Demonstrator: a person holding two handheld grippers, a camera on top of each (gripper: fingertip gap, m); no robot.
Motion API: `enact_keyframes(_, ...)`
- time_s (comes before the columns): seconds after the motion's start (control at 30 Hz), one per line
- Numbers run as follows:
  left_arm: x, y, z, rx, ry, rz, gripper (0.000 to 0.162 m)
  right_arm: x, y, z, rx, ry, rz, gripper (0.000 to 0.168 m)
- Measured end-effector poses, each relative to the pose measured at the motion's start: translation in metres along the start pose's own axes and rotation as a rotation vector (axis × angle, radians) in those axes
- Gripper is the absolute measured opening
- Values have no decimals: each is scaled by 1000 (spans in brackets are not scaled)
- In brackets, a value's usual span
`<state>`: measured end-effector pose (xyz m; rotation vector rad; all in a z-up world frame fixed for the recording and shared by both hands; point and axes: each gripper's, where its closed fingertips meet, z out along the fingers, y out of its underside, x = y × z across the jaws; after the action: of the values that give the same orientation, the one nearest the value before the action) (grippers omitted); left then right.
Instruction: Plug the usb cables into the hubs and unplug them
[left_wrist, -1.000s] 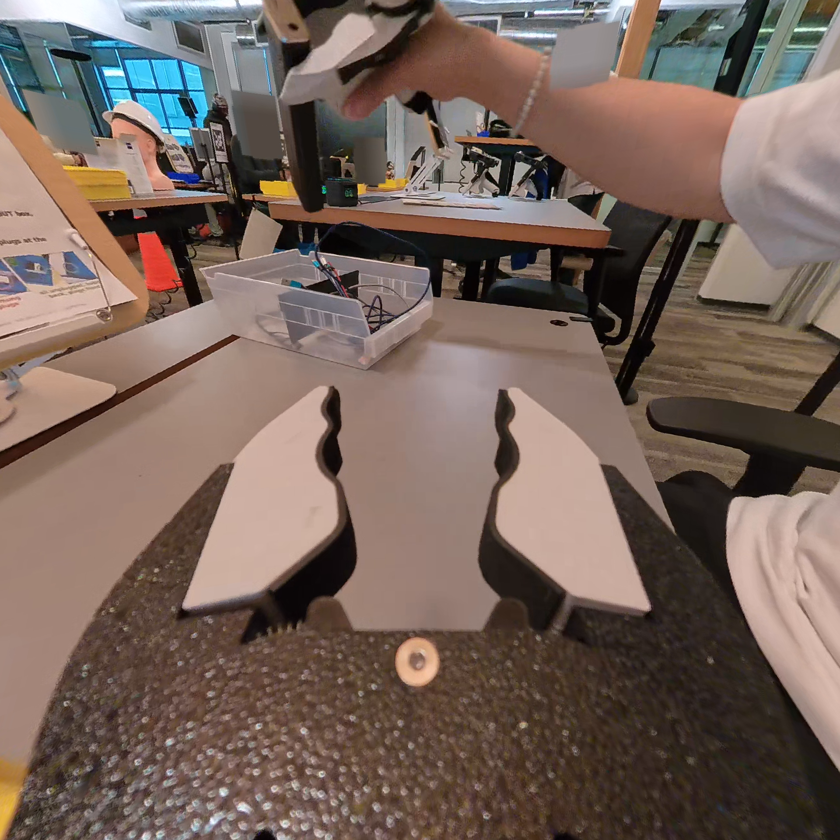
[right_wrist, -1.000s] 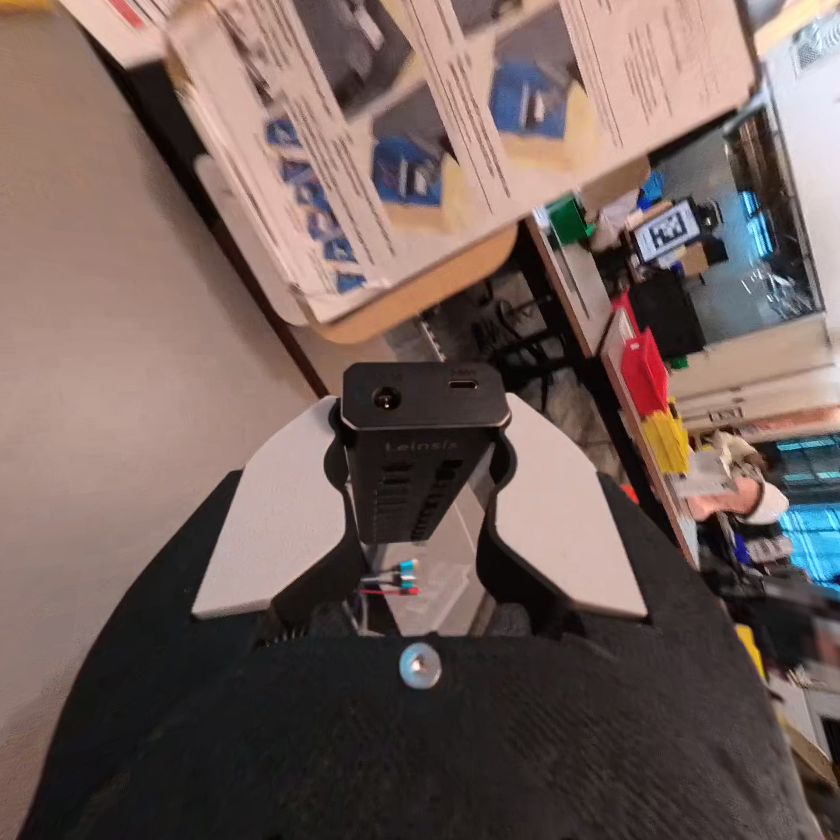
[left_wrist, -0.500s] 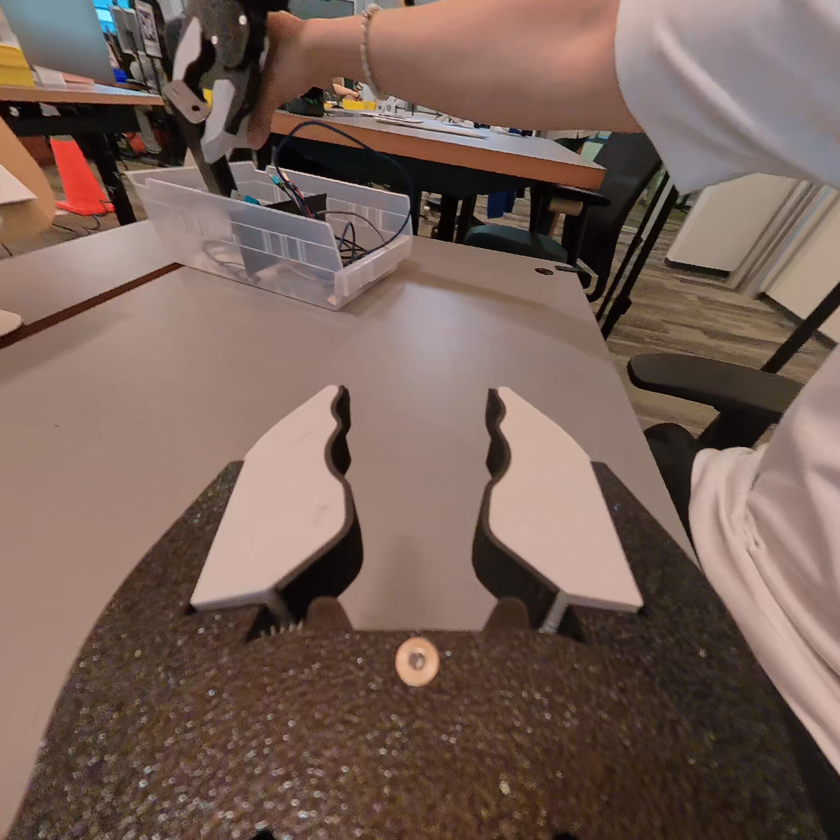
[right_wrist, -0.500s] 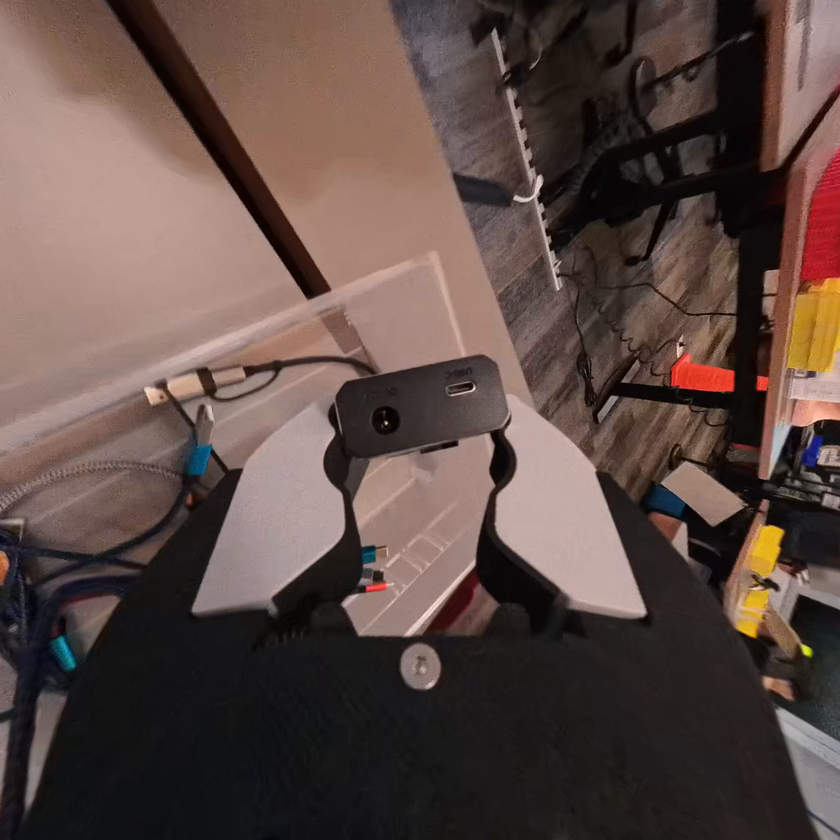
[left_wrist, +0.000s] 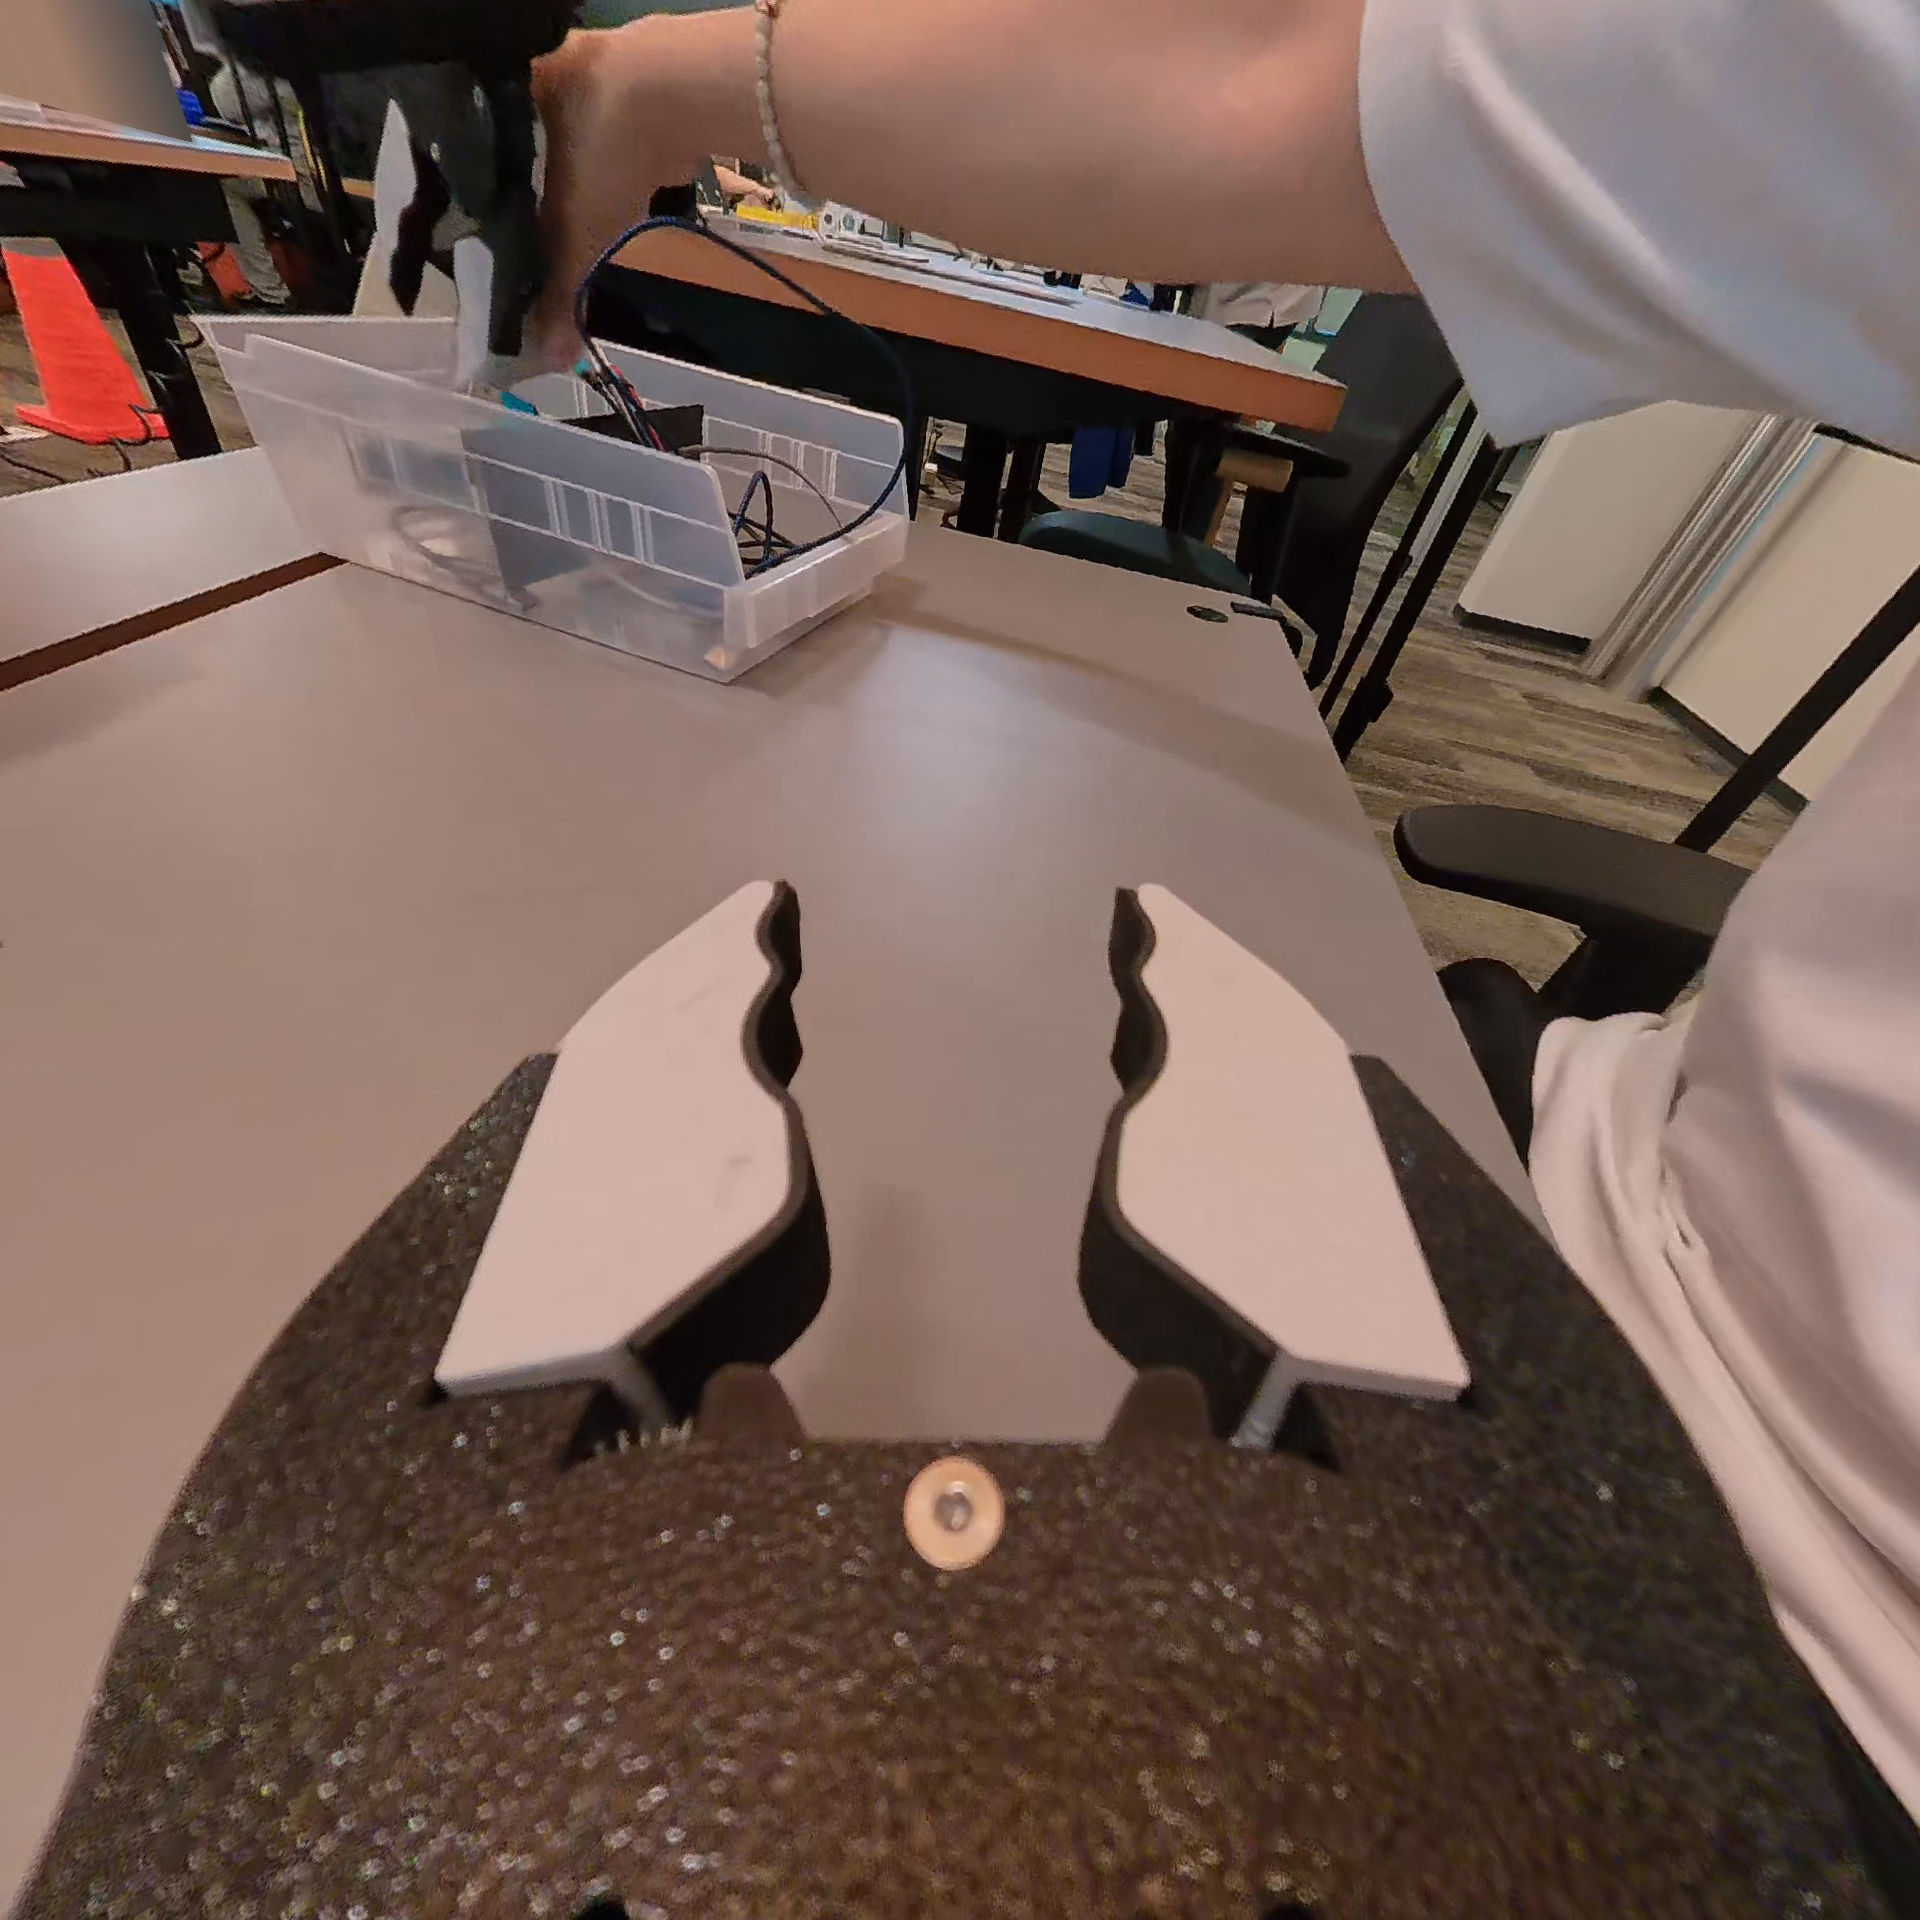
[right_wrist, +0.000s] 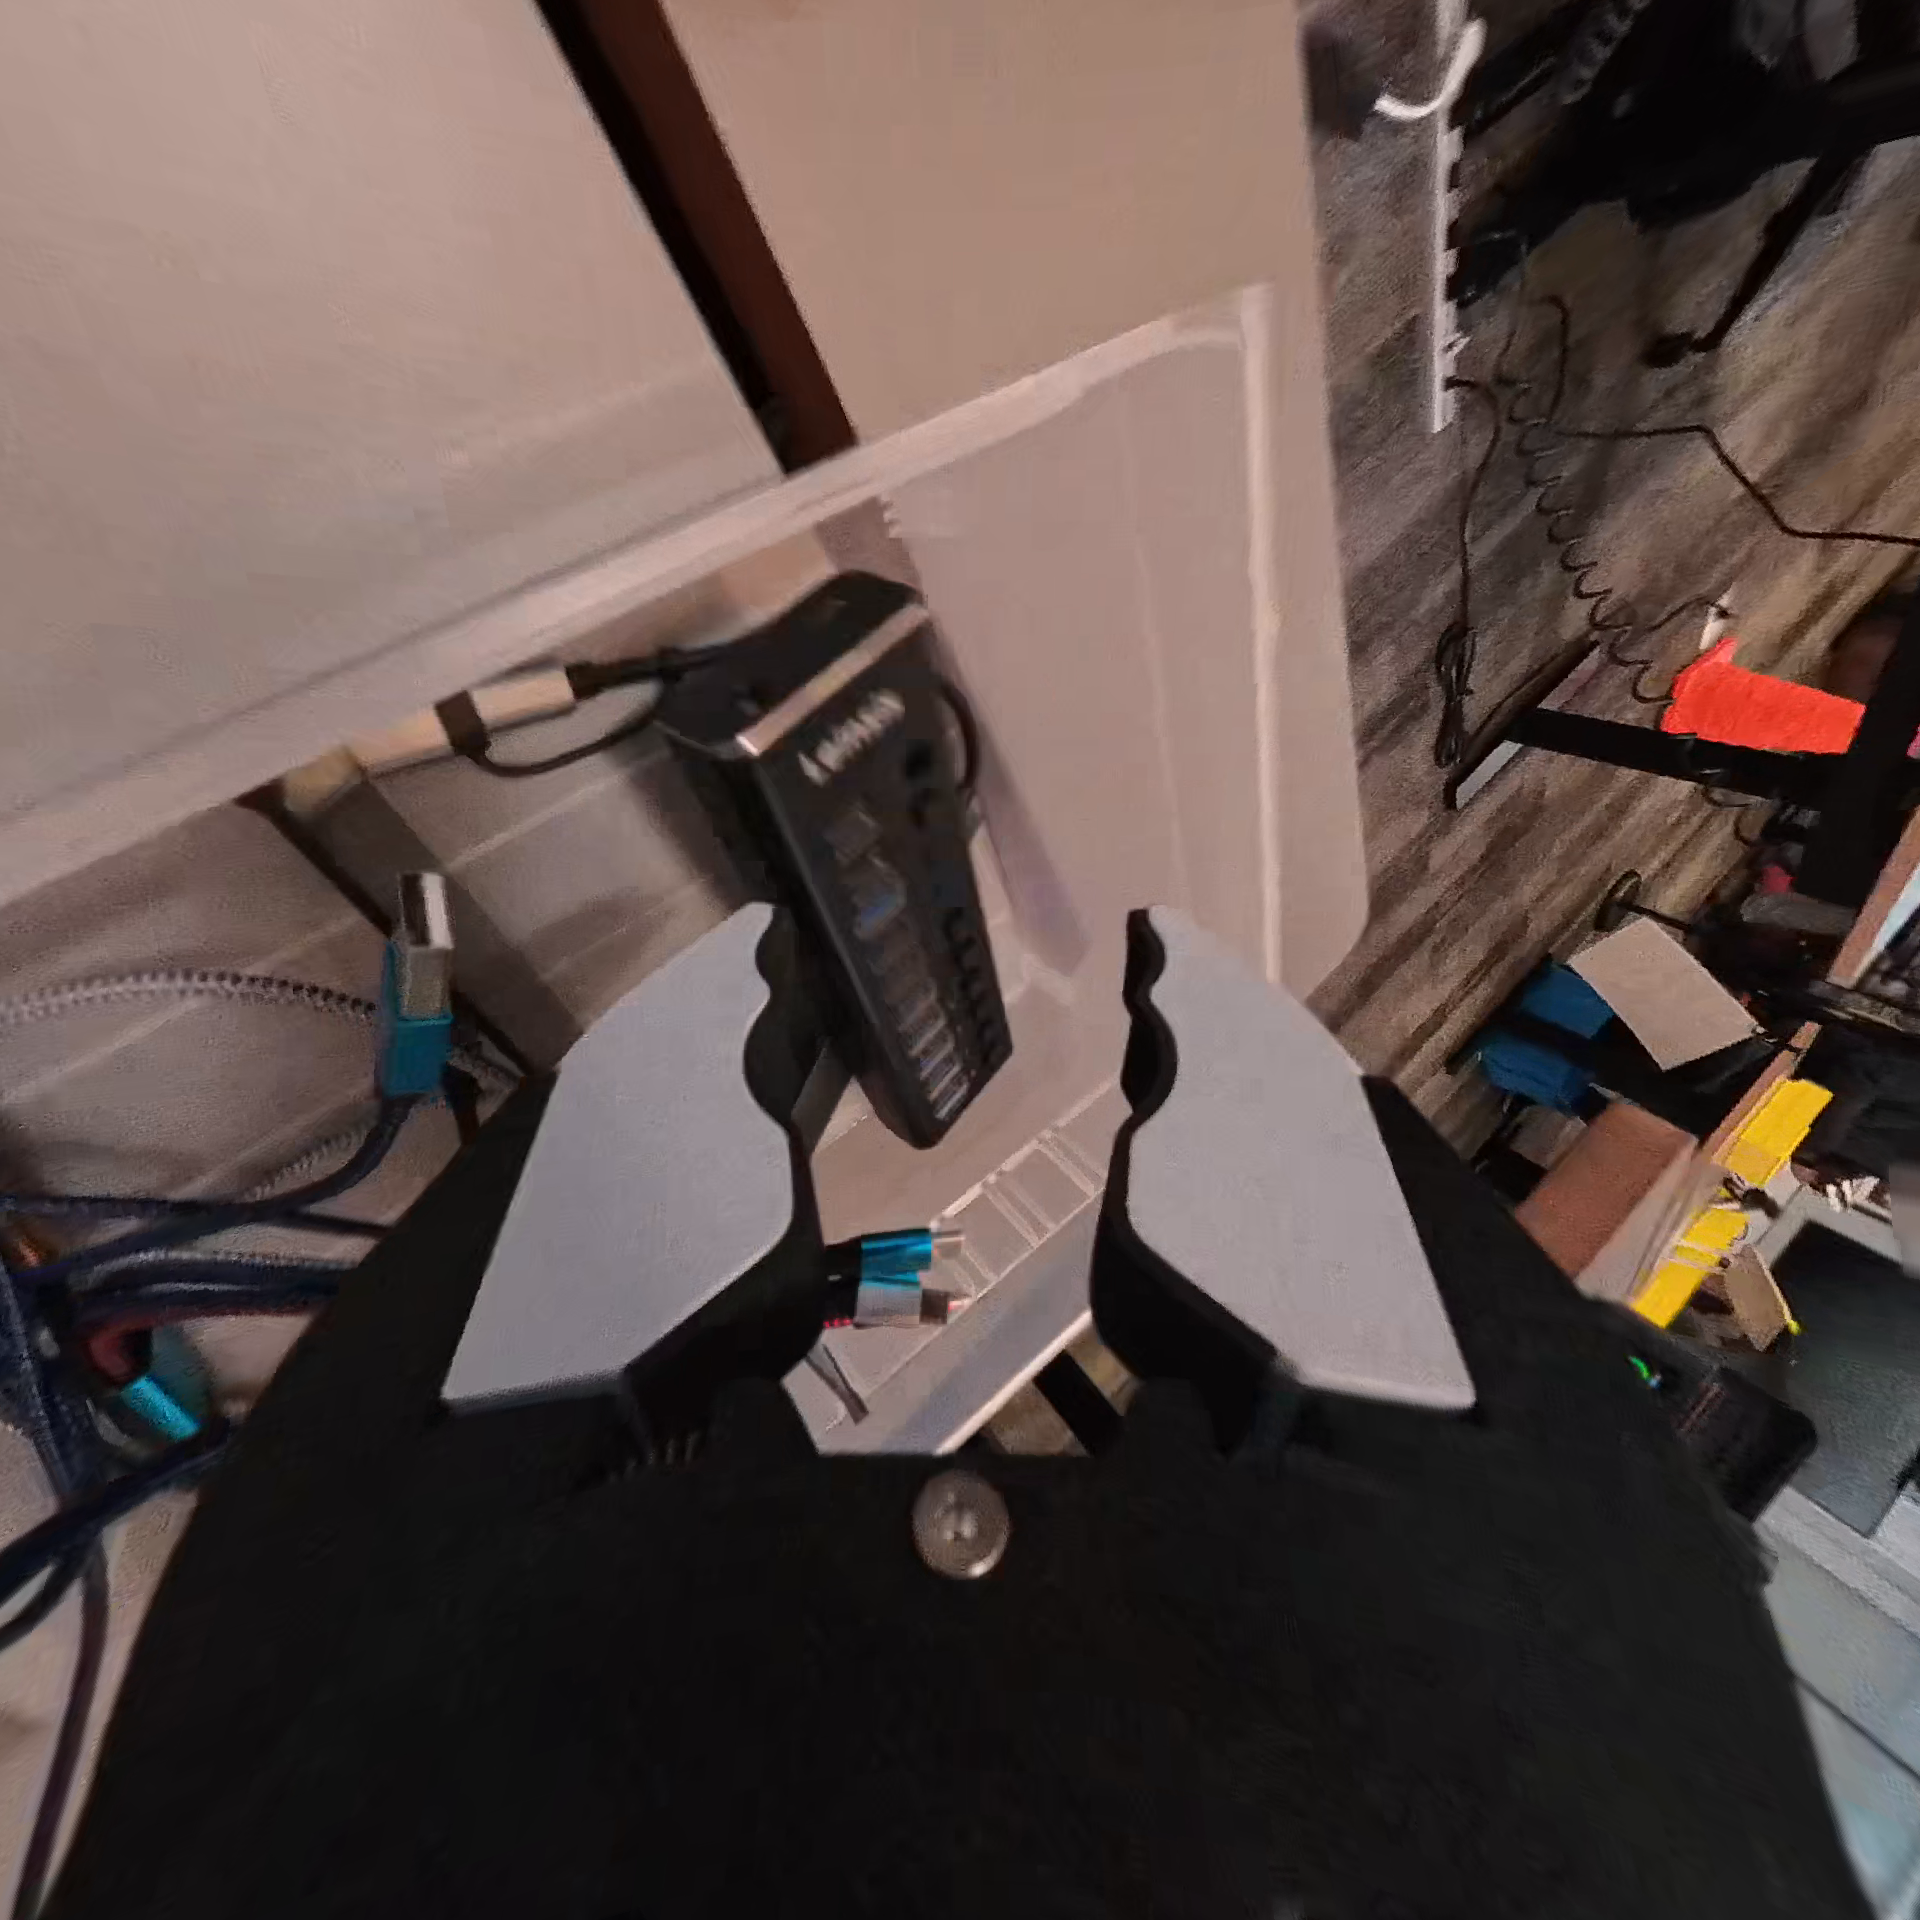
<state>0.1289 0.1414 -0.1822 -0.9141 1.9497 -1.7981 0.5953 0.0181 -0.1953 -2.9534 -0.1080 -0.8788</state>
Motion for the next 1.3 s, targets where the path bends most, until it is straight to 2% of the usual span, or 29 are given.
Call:
enact_keyframes(0.1,1,-4,0,12,2,-1,57,18,-10,-29,155,59,132,64)
enact_keyframes(0.23,3,-6,2,-10,-18,33,57,19,-11,-97,430,156,414,68)
enact_keyframes(0.37,3,-6,10,-39,-53,51,58,-49,20,-170,757,172,639,71)
enact_keyframes(0.5,-2,3,22,-94,-111,38,60,-136,67,-197,972,101,880,69)
enact_keyframes(0.57,-4,6,31,-108,-141,4,63,-161,88,-201,1021,105,959,71)
enact_keyframes(0.67,-7,3,54,-93,-173,-32,65,-174,110,-206,1060,109,1013,71)
enact_keyframes(0.73,-15,-11,79,-75,-221,-52,65,-170,122,-206,1020,119,1010,71)
enact_keyframes(0.83,-35,-50,123,-54,-297,-92,65,-156,136,-216,1016,176,1015,72)
enact_keyframes(1.0,-79,-93,210,-258,-336,-195,79,-157,136,-232,1086,161,1000,72)
enact_keyframes(1.07,-103,-104,244,-309,-363,-269,79,-158,135,-235,1083,175,974,72)
enact_keyframes(1.13,-131,-94,270,-423,-427,-350,78,-158,135,-238,1084,187,953,72)
enact_keyframes(1.23,-168,-62,293,-627,-547,-397,71,-158,138,-243,1081,197,917,72)
enact_keyframes(1.3,-181,-46,305,-663,-581,-450,69,-156,142,-243,1075,214,915,70)
